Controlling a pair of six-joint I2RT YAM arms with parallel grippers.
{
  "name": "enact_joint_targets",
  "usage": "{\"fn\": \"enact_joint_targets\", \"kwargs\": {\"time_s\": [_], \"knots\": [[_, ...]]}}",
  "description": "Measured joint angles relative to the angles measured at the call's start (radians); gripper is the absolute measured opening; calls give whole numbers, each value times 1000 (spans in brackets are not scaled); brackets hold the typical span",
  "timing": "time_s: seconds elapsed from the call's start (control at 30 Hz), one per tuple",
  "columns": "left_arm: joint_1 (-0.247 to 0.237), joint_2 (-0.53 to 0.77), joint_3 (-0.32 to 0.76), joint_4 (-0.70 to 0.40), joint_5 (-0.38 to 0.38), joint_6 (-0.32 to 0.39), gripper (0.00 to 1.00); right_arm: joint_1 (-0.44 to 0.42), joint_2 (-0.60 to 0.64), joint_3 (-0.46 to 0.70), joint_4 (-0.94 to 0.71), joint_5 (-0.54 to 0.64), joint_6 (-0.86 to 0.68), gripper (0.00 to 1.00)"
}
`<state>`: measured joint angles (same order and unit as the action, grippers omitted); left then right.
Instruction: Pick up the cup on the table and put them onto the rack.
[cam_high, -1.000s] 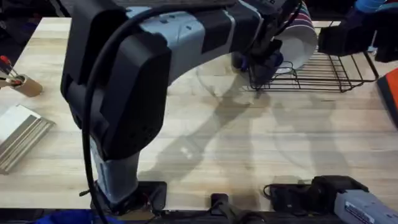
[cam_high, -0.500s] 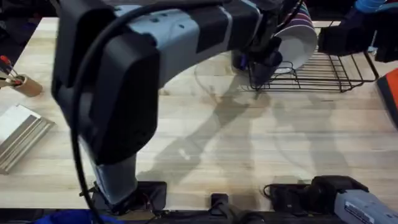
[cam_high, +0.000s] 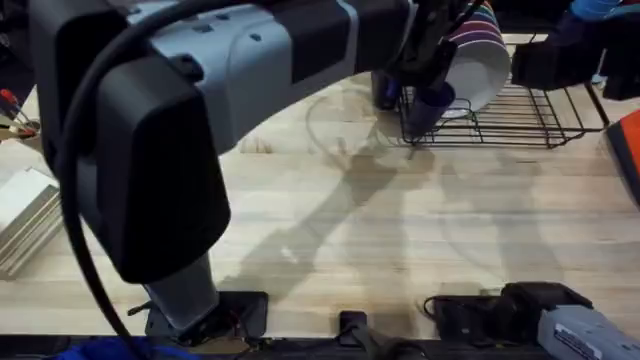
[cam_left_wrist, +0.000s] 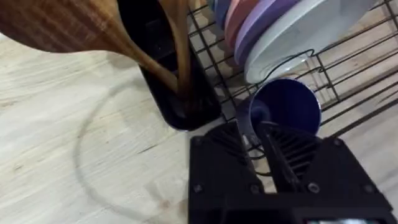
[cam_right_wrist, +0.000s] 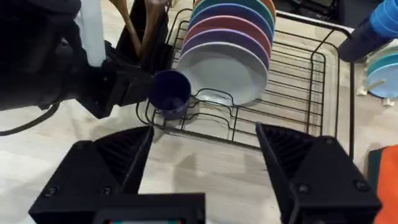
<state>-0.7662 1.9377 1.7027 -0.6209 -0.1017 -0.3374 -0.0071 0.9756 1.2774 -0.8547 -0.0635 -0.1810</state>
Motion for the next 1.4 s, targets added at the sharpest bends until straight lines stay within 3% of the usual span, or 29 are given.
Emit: {"fn": "enact_joint_targets", "kwargs": {"time_s": [0.4,0.47,0.53,0.6,1.0,1.4], "knots": [[16,-86,0,-57,-32,1,296,0,0,0,0,0,0,996],[53,-166,0,-97,-51,14,541,0,0,0,0,0,0,996],[80,-204,0,-130,-57,17,875,0,0,0,0,0,0,995],[108,-233,0,-163,-62,18,984,0,0,0,0,0,0,996],[314,-389,0,-346,-74,32,993,0,0,0,0,0,0,996],[513,-560,0,-578,-79,128,994,0,0,0,0,0,0,996]]}}
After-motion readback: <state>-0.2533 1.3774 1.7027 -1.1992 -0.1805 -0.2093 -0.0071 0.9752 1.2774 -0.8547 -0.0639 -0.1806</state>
